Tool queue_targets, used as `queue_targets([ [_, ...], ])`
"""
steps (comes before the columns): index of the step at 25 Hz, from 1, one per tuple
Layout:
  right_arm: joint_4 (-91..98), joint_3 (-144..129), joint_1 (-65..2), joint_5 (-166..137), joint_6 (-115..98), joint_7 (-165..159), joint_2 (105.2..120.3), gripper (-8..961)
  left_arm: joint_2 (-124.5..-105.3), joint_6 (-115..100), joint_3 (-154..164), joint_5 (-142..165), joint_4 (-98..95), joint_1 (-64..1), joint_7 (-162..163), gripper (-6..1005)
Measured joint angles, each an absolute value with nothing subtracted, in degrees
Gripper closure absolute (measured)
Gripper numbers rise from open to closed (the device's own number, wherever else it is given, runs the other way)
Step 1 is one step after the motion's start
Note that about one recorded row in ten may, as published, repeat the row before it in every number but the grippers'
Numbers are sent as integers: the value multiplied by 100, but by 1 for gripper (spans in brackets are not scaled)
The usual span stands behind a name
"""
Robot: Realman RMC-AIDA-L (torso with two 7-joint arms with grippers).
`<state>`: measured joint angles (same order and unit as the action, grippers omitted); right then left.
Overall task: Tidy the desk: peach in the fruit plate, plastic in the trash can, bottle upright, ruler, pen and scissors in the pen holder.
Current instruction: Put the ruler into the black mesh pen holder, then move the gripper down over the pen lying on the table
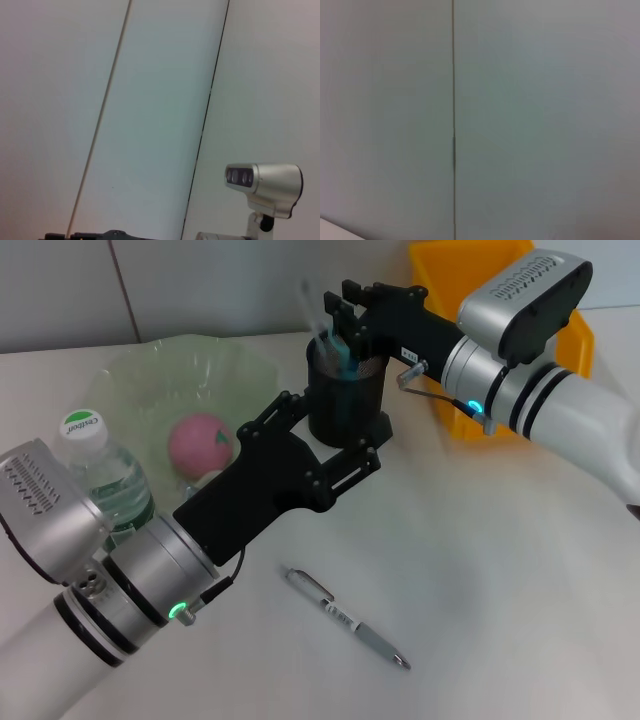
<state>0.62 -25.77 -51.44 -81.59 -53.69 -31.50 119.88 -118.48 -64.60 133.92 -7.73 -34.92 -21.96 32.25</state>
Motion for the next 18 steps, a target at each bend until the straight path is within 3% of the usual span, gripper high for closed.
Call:
queue_targets([
  [5, 65, -2550, -5082, -8150, -5432, -3193, 11988, 716, -11847, -6460, 13359, -646, -3544, -2153, 3229, 195],
  [10, 86, -2554, -5016, -8142, -5561, -3312, 11975, 477, -11843, -6460, 13361, -646, -3543, -2139, 3237, 195],
  [18, 246, -2552, -4733, -8138, -6090, -3765, 11954, 250, -11826, -6460, 13383, -639, -3528, -2128, 3267, 196],
])
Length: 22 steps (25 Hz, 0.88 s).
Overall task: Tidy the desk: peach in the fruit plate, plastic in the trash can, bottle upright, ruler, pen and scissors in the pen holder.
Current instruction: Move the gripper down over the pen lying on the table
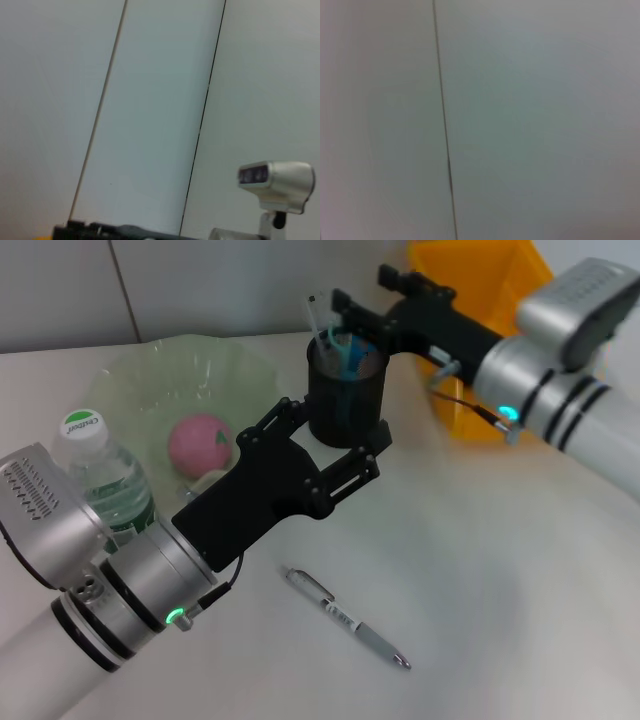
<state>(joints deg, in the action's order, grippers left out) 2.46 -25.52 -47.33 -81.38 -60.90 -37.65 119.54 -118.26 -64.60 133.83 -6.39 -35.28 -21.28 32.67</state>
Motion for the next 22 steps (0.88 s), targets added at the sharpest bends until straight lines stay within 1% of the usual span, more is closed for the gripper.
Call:
queue_targets([
  [6, 1331, -2976, -3884, -8203, -7604, -5475, 11917, 194, -11750, -6497, 13361, -552, -3500, -2125, 3463, 196],
  [12, 2836, -3498, -2891, -8217, -9064, -7005, 11866, 195, -11684, -6545, 13208, -143, -3498, -2118, 3670, 196],
  [14, 3237, -3606, -2628, -8311, -9485, -7349, 11802, 195, -11660, -6548, 13089, 71, -3498, -2118, 3808, 196],
  [16, 3552, -3627, -2458, -8610, -9881, -7671, 11704, 195, -11647, -6547, 13042, 144, -3498, -2118, 3857, 196],
  [18, 3778, -3596, -2361, -9003, -10185, -7954, 11608, 195, -11630, -6549, 12966, 276, -3500, -2107, 3927, 196],
  [20, 3978, -3565, -2300, -9522, -10431, -8195, 11510, 194, -11571, -6560, 12638, 776, -3573, -2029, 4210, 196],
  [22, 4145, -3474, -2266, -10036, -10612, -8334, 11456, 194, -11537, -6564, 12473, 1041, -3616, -1997, 4368, 196],
])
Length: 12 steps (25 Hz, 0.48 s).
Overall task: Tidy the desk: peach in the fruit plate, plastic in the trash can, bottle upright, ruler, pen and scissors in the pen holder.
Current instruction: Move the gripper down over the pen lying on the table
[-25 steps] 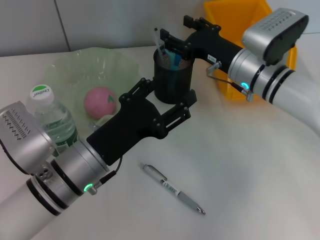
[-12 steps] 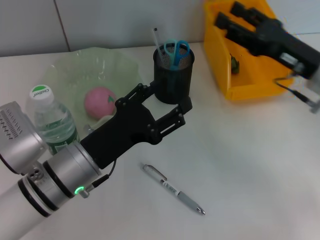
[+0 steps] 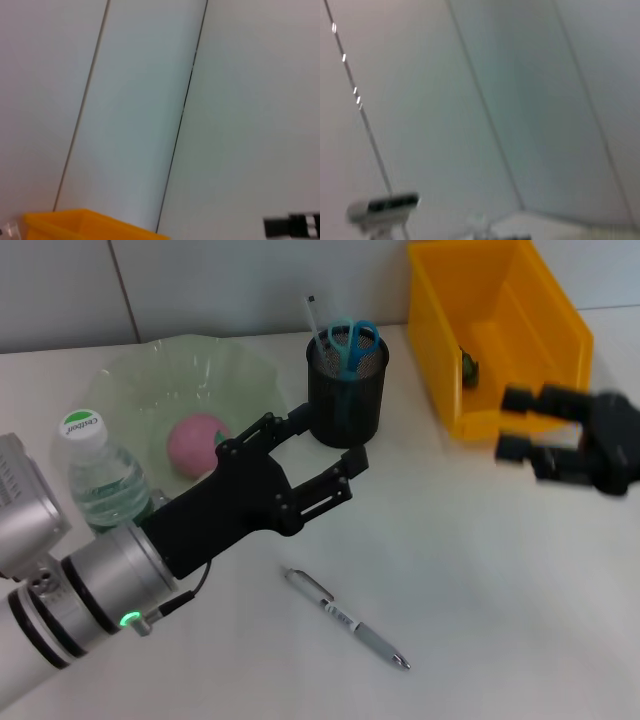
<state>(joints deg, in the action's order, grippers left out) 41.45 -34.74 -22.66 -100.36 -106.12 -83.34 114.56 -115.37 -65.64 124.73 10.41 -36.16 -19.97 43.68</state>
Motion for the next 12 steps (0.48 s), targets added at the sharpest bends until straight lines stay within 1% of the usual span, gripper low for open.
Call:
queue_targets([
  [7, 4924, -2972, -2254, -11696, -11284, -8567, 11413, 196, -11382, -6594, 11728, 2319, -3896, -1874, 5220, 197],
  [12, 5383, -2916, -2277, -12474, -11519, -8612, 11412, 197, -11344, -6603, 11031, 3601, -4434, -1702, 5885, 197],
])
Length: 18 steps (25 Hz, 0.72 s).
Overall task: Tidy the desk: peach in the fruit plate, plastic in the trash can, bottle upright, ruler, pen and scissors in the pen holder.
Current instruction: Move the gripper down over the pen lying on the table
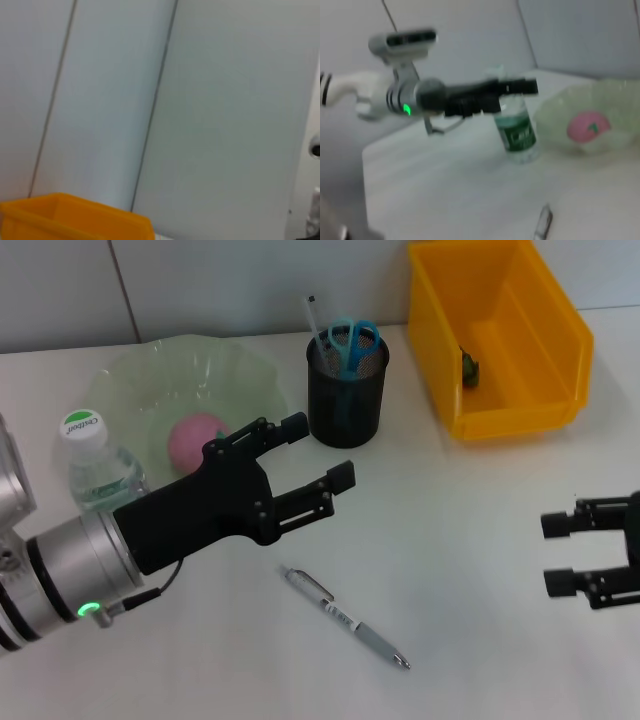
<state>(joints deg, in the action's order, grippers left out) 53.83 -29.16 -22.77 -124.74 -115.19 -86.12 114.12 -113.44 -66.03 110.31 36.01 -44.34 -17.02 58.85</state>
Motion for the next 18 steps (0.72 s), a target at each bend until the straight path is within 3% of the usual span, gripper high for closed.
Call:
queue_targets([
  [10, 5467, -2917, -2313, -12813, -11830, -8908, 11404, 199, -11358, -6991, 9344, 7771, -6980, -1776, 8433, 197],
  [14, 5531, -2912, -2354, -12874, -11960, -9160, 11381, 199, -11554, -8034, 8424, 9543, -8025, -2483, 9324, 197],
  [18, 5572, -2908, -2456, -12882, -12000, -9413, 11300, 199, -11772, -9305, 7742, 10786, -8449, -3599, 9607, 197],
])
